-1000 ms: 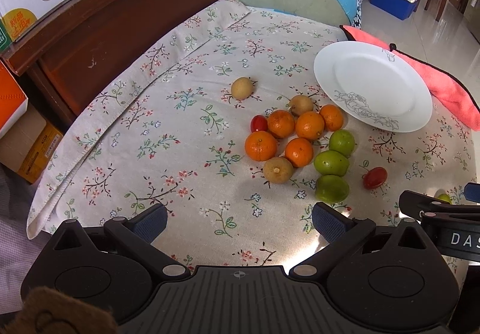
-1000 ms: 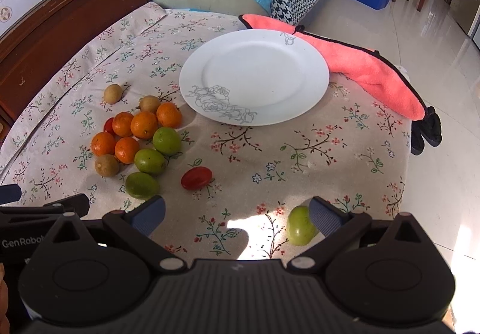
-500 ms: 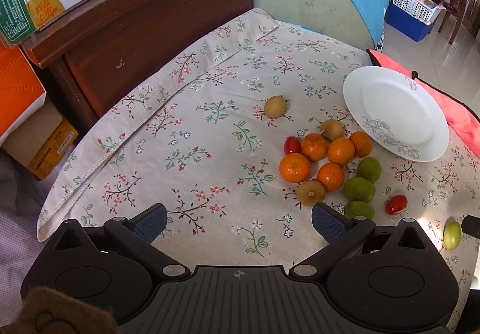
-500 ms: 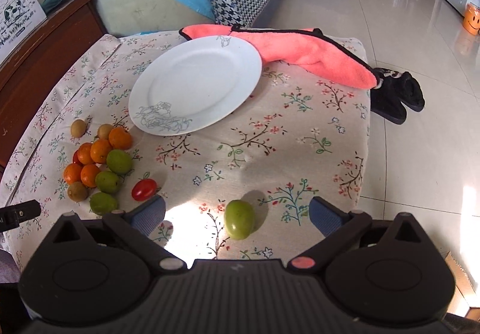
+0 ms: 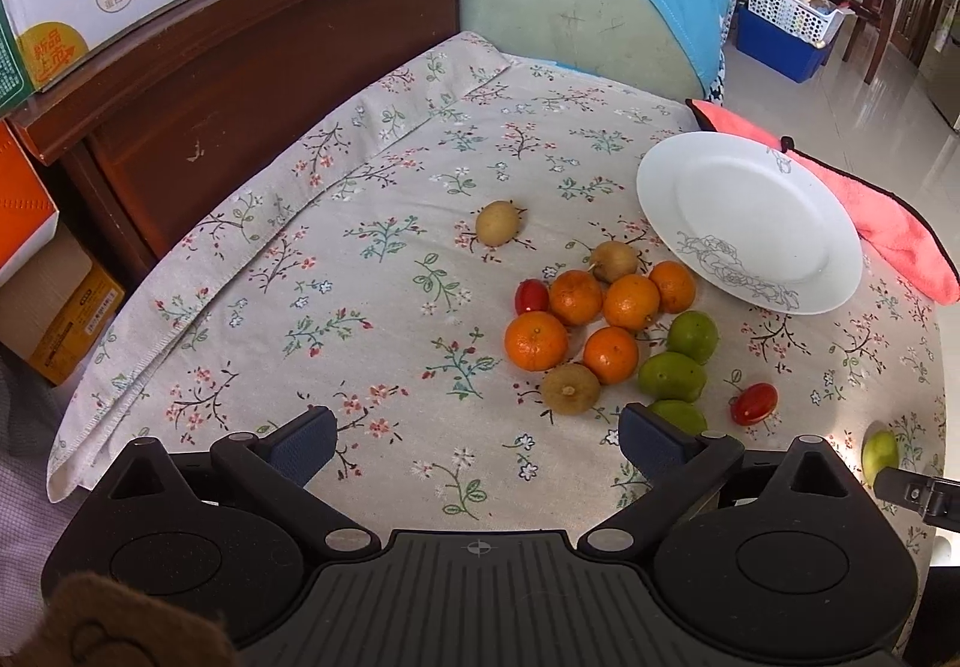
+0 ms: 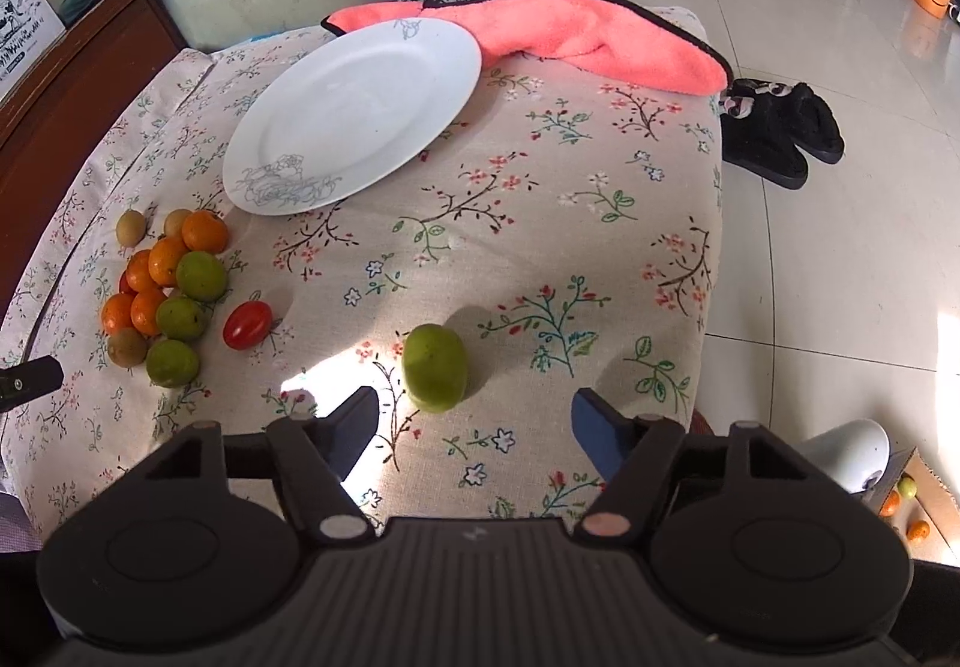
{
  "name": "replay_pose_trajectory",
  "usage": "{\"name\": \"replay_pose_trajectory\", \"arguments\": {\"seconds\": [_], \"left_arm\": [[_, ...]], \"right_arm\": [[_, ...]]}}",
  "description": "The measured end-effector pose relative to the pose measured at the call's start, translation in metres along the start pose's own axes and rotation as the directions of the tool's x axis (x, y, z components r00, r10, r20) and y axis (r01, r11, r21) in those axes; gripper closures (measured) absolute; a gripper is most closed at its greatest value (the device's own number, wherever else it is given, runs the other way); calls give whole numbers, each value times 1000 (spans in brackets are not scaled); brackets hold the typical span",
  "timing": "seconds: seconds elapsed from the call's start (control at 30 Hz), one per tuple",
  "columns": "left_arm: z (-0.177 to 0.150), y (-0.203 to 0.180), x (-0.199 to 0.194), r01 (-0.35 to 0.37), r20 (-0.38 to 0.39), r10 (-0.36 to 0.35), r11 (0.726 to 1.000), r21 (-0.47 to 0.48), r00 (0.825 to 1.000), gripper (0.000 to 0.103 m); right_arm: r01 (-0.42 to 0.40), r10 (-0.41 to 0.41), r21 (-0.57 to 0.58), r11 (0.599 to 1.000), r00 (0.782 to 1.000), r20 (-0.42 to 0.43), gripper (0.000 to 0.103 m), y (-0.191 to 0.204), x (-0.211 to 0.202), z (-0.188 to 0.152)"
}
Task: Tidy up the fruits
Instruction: 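Move the right gripper toward the lone green jujube, then close the right gripper on the green jujube while the left gripper grasps another green jujube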
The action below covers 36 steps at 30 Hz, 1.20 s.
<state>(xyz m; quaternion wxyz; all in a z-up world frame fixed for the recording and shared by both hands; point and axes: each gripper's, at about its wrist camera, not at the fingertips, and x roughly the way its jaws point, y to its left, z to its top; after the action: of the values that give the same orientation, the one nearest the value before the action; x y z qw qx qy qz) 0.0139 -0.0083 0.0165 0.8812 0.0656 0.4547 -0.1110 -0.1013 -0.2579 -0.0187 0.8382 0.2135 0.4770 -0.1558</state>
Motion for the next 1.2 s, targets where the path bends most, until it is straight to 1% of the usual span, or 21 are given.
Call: {"name": "replay_pose_trajectory", "arguments": {"seconds": [0.07,0.13,0.17,0.3,0.37,0.43,0.47,0.5,0.57,0.9,0.93,1.1,1.17,1.2], "left_arm": [[-1,-2,-1,13,8,-13,1000,4,1000,5],[-2,-4,0,27,10,-27,1000,8,1000,7],[-2,-5,0,35,8,-35,999,11,999,7],[-5,-13,3,73,2,-73,997,28,997,8],[-6,-18,5,88,-1,-88,995,42,996,8],[-8,-25,9,103,-9,-103,993,58,995,8],[-8,-28,10,111,-13,-110,992,66,994,8],[-9,-31,12,118,-17,-117,990,74,993,9],[-11,-37,16,129,-26,-127,988,81,991,13],[-14,-53,35,140,-26,-139,987,73,990,30],[-15,-54,38,140,-28,-139,988,67,990,34],[-17,-54,47,151,-26,-150,988,43,988,37],[-17,-55,48,155,-25,-154,987,42,988,44],[-18,-56,49,155,-25,-154,987,44,988,46]], "right_arm": [[9,-9,0,1000,1000,4,42,2,3,-2],[10,-10,5,1000,1000,-2,48,2,7,-4],[8,-7,11,1000,1000,-4,50,2,9,-4],[18,-19,16,1000,1000,20,51,5,10,-4],[18,-19,16,1000,999,32,58,6,11,-4],[30,-30,1,1000,999,38,63,8,11,-4],[38,-38,-12,999,998,42,67,9,12,-5],[40,-39,-20,999,998,46,70,11,12,-5],[38,-37,-22,999,998,51,78,11,12,-6],[12,-14,38,999,999,53,79,6,10,-5],[11,-13,38,999,999,53,79,5,10,-6],[11,-13,40,999,999,49,79,5,10,-5],[13,-14,37,999,999,48,79,6,10,-6],[13,-15,37,999,999,48,79,6,10,-6]]}}
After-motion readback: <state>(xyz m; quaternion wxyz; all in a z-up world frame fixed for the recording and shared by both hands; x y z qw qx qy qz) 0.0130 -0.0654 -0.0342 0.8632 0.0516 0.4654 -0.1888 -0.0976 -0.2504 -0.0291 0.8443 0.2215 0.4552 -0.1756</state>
